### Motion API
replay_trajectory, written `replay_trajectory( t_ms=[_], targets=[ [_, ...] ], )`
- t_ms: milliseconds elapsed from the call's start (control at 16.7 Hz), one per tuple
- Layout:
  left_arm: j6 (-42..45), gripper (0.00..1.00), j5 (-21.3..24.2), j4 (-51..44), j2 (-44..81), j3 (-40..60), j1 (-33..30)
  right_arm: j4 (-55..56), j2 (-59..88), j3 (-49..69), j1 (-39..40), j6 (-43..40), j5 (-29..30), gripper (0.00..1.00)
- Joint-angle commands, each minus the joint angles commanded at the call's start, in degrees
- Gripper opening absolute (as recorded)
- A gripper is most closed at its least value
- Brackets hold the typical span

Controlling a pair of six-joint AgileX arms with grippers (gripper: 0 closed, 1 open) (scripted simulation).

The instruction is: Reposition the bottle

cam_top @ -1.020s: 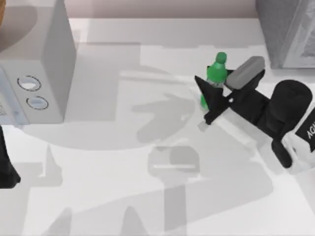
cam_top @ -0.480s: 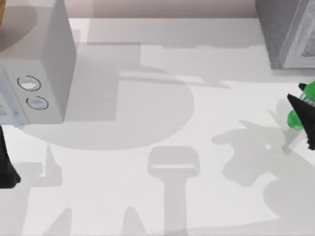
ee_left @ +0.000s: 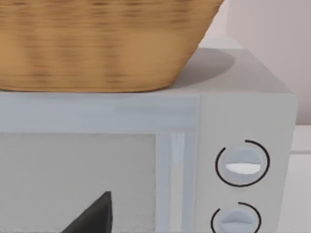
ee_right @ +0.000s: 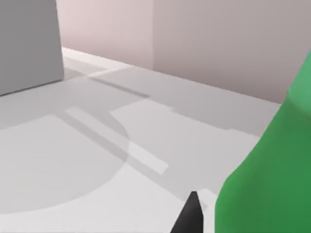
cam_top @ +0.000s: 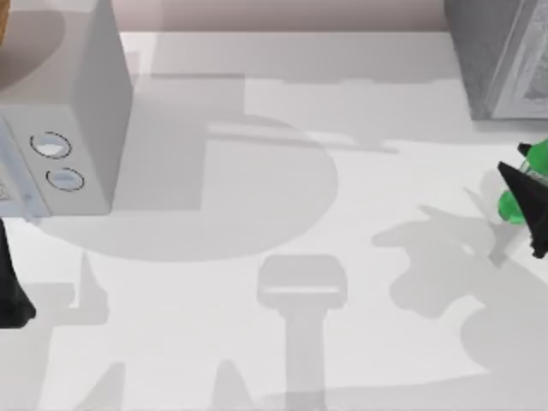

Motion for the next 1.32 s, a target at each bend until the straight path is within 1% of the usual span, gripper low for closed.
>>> replay_trajectory(
  t_ms=[300, 600, 1320],
  targets=[
    [0.0, 1.00, 0.0, 0.0, 0.0, 0.0, 0.0, 1.5, 8.5, 6.8, 6.1, -0.2, 5.8, 0.00],
    [0.0, 1.00, 0.0, 0.0, 0.0, 0.0, 0.0, 1.6, 9.4, 7.6, 6.9, -0.2, 6.4, 0.00],
    [0.0, 1.00, 0.0, 0.0, 0.0, 0.0, 0.0, 1.6, 9.4, 7.6, 6.9, -0.2, 6.4, 0.90]
  ],
)
